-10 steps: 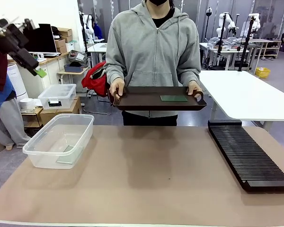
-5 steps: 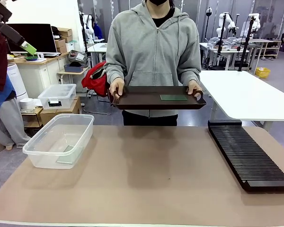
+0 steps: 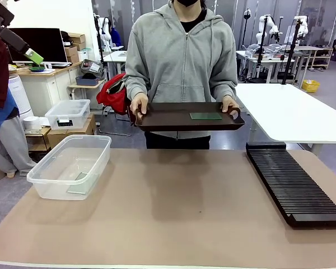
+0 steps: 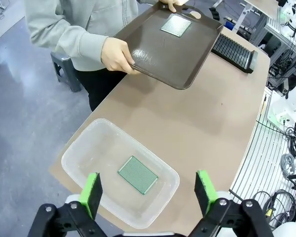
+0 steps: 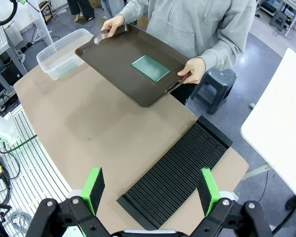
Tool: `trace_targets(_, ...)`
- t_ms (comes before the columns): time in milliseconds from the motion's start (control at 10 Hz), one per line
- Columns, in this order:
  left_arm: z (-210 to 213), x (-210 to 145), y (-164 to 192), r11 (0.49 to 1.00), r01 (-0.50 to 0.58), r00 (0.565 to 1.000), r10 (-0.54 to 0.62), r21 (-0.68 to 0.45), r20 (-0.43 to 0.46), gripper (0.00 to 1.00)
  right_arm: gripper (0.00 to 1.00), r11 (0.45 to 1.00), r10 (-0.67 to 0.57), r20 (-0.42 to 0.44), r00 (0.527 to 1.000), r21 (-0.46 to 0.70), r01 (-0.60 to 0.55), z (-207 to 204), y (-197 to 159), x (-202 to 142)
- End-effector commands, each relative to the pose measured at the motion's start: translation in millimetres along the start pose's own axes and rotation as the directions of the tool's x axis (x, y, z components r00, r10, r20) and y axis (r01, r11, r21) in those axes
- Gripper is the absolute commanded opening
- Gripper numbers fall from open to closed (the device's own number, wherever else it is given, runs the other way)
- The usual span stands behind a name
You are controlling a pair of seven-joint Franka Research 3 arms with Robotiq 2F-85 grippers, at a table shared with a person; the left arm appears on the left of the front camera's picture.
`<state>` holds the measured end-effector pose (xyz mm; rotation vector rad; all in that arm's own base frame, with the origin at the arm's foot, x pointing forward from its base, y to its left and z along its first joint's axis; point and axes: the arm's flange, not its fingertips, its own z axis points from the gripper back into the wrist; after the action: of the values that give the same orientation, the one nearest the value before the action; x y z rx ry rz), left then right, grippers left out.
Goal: Sort PCBs into racks and boxes based on the side picked up.
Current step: Pick up the Blank PCB handed by the Human.
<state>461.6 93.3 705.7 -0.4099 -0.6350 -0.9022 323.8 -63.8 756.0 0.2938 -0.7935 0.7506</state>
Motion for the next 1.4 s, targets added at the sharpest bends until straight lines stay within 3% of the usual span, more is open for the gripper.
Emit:
trace_targets(0, 0.2, 0.0, -0.8, 1.000, 0.003, 1.000, -0.003, 0.011, -0.007, 1.00, 1.00, 1.000, 0.002, -0.001, 1.000, 0.003, -0.002, -0.9, 0.8, -0.5)
trace_targets(700, 22.3, 11.1, -14.9, 0.999, 0.005, 0.994, -0.001, -0.038, 0.111, 1.00, 1.00, 1.000, 0.002, -0.001, 1.000, 0.003, -0.002, -0.9, 0.8, -0.5)
trace_targets(1000, 28.3, 11.5, -21.8, 0.998, 0.024, 0.993, -0.018, -0.052, 0.113, 1.00, 1.00, 1.000, 0.002, -0.001, 1.000, 0.003, -0.002, -0.9, 0.8, -0.5)
trace_targets(1200, 22.0, 6.3, -17.6, 0.996, 0.046, 0.997, -0.041, -0.079, 0.064, 1.00, 1.00, 1.000, 0.002, -0.001, 1.000, 0.003, -0.002, -0.9, 0.8, -0.5)
trace_targets(1300, 24.7, 12.5, -19.9, 0.999, 0.020, 0.996, -0.016, -0.042, 0.092, 1.00, 1.00, 1.000, 0.002, -0.001, 1.000, 0.003, -0.002, -0.9, 0.8, -0.5)
